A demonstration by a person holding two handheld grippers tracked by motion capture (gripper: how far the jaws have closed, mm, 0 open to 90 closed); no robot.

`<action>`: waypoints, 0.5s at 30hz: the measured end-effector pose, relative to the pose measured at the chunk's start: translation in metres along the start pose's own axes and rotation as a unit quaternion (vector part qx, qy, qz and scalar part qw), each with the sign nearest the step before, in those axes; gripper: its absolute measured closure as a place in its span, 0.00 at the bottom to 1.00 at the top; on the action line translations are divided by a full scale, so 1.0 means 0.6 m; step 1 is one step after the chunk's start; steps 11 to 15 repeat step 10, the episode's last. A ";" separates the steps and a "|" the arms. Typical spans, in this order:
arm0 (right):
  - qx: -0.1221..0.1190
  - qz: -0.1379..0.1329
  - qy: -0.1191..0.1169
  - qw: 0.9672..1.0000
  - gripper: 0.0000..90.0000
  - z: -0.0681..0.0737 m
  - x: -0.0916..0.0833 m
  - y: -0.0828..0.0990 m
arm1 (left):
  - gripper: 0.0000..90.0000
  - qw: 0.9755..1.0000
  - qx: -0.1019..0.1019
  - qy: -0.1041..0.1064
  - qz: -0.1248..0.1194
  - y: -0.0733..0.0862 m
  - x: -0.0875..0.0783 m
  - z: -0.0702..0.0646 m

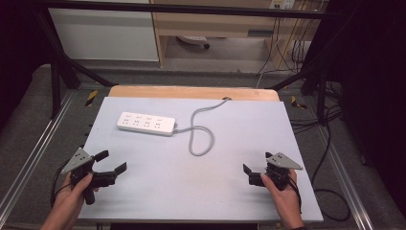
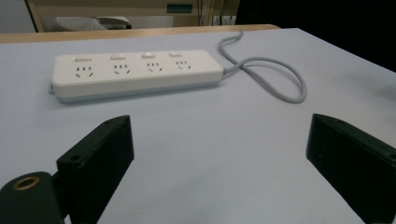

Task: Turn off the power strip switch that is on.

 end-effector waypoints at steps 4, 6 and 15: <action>0.001 -0.001 0.003 1.000 0.02 -0.002 -0.001 0.000 | 0.09 1.000 -0.001 -0.005 -0.001 0.010 -0.005 0.011; 0.002 0.000 0.004 1.000 0.02 -0.002 -0.001 0.001 | 0.09 1.000 0.009 -0.009 -0.002 0.014 -0.006 0.013; -0.003 0.008 0.010 1.000 0.02 -0.004 0.001 0.003 | 0.09 1.000 0.005 -0.009 -0.007 0.013 -0.012 0.009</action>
Point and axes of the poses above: each handheld gripper's, and its own axes: x roughly forward along the jaws, y roughly out of its underside, z roughly to its left, the point moved 9 cm from there along x, roughly forward along the jaws, and after that the axes turned 12 degrees about -x, right-handed, at the moved point
